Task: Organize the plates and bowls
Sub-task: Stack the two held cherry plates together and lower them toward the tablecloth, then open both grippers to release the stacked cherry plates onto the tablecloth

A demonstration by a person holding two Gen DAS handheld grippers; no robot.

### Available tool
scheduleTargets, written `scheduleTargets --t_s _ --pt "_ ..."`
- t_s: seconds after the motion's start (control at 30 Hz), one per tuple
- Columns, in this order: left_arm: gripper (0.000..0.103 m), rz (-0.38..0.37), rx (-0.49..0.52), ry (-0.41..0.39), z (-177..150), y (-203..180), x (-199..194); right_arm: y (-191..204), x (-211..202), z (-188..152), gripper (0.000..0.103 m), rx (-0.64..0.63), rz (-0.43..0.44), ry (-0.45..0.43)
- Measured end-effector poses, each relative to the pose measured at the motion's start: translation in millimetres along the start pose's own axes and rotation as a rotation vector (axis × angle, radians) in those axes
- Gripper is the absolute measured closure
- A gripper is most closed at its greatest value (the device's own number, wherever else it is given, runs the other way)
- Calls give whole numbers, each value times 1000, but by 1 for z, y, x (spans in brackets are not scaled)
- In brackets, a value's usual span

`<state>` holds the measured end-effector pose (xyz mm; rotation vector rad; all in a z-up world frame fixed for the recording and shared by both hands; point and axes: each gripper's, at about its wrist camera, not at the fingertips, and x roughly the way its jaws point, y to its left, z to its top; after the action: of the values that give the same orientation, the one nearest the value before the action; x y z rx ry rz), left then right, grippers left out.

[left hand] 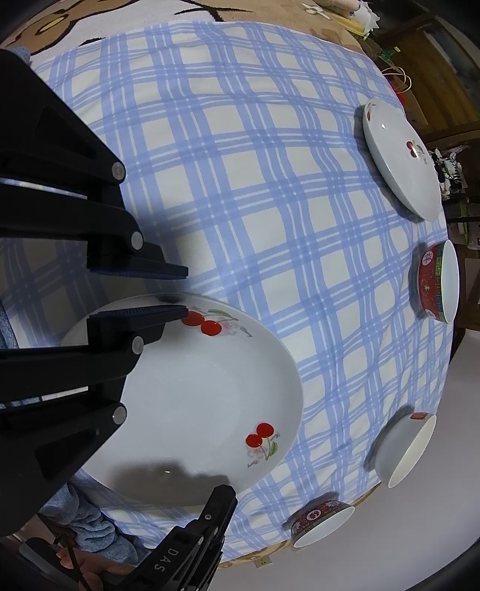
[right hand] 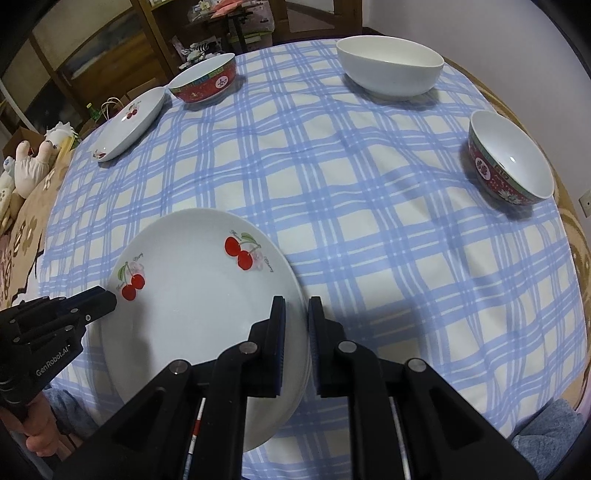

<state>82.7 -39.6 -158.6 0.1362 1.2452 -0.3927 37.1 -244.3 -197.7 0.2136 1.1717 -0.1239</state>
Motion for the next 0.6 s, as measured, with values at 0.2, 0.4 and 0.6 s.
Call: scheduleTargets --t_s 0.2,0.4,0.6 --pt "88 0 15 -16 1 -2 -7 1 -1 0 88 -2 -1 -3" --pt "86 4 23 -19 1 -2 -9 2 -10 4 87 14 32 -42" --pt "80 3 20 -35 3 1 -16 7 -20 6 68 -10 15 -85"
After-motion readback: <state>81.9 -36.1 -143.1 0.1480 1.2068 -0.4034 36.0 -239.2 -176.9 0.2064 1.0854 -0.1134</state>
